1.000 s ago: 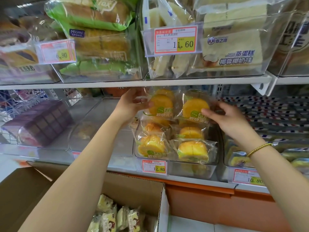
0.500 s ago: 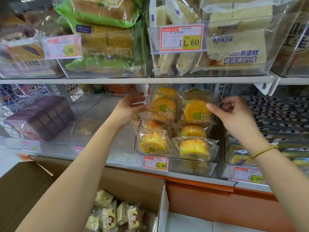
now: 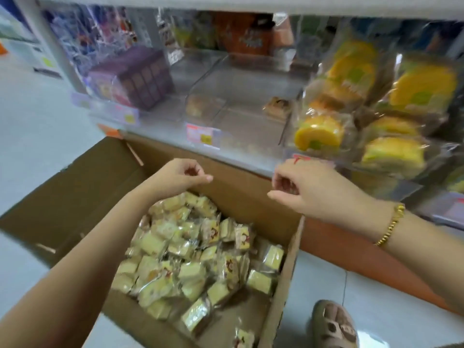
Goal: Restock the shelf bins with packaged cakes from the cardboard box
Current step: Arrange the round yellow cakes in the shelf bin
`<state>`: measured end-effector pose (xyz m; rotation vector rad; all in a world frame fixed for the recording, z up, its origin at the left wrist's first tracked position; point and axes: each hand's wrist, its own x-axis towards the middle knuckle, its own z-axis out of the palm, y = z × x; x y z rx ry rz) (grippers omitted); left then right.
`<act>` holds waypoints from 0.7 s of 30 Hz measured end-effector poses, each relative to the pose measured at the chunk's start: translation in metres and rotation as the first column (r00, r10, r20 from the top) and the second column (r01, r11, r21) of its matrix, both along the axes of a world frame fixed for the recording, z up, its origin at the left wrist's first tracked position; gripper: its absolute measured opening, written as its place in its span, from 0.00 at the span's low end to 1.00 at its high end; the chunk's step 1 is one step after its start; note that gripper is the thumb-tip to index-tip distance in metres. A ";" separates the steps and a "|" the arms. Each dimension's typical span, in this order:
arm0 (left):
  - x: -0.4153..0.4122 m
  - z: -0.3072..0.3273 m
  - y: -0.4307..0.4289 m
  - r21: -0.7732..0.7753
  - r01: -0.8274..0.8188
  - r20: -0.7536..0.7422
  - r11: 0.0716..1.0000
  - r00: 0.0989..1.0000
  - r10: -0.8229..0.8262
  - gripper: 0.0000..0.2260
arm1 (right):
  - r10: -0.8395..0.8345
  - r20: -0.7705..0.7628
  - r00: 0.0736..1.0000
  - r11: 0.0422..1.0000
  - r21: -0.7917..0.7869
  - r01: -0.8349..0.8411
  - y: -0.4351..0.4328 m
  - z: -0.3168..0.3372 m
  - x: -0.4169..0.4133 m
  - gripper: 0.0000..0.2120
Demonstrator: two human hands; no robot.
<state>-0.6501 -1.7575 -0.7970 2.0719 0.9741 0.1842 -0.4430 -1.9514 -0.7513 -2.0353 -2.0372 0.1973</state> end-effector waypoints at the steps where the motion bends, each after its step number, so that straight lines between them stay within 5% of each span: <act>1: -0.014 -0.014 0.009 -0.002 -0.009 -0.080 1.000 0.997 0.009 0.11 | 0.022 0.011 1.000 0.997 -0.081 -0.021 0.015 -0.009 -0.008 0.09; 5: -0.066 -0.080 0.042 -0.001 -0.040 -0.340 0.999 0.940 0.037 0.10 | 0.086 0.027 0.996 0.920 -0.386 -0.069 0.081 -0.058 -0.044 0.15; 11: -0.111 -0.166 0.070 -0.035 0.008 -0.707 0.999 0.707 -0.031 0.26 | 0.207 -0.025 0.978 0.690 -0.705 -0.164 0.145 -0.181 -0.106 0.15; 15: -0.138 -0.219 0.049 -0.138 -0.026 -0.826 0.990 0.555 -0.101 0.37 | 0.105 -0.095 0.990 0.499 -0.856 -0.135 0.126 -0.269 -0.133 0.31; 18: -0.158 -0.242 0.032 -0.258 -0.142 -0.836 0.956 0.529 -0.147 0.49 | -0.058 -0.179 0.982 0.606 -0.788 -0.108 0.109 -0.300 -0.139 0.37; 21: -0.162 -0.248 0.023 -0.402 -0.320 -0.748 0.858 0.656 -0.106 0.49 | -0.023 -0.245 0.969 0.693 -0.703 -0.161 0.113 -0.310 -0.154 0.32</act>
